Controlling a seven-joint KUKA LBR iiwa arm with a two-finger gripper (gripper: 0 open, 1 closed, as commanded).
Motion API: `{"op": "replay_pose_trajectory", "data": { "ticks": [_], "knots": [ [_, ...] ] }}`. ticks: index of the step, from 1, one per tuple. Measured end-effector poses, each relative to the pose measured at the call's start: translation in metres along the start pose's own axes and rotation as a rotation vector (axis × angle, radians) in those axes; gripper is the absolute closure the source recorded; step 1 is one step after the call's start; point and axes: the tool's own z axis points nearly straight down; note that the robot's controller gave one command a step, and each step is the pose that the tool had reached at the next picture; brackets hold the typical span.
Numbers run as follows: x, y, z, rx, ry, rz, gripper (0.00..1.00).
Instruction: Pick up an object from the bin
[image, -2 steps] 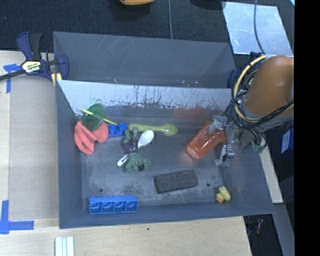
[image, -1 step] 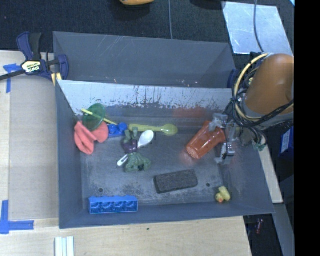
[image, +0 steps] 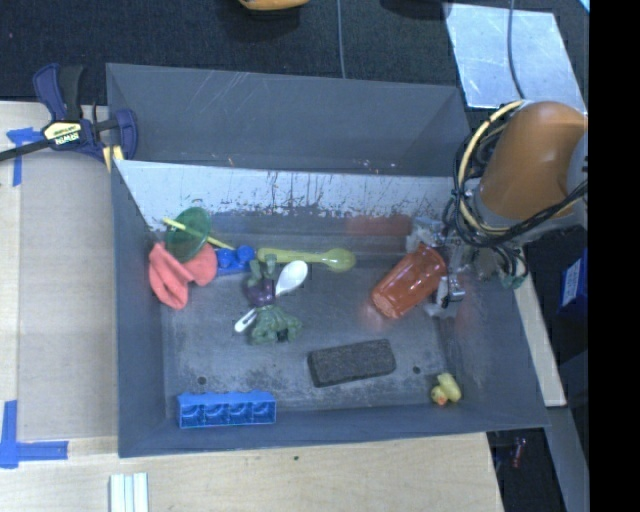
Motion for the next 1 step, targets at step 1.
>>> {"op": "replay_pose_trajectory", "data": {
  "ticks": [1],
  "knots": [
    [0.0068, 0.0118, 0.0354, -0.001, 0.006, 0.098, 0.0]
  ]
}}
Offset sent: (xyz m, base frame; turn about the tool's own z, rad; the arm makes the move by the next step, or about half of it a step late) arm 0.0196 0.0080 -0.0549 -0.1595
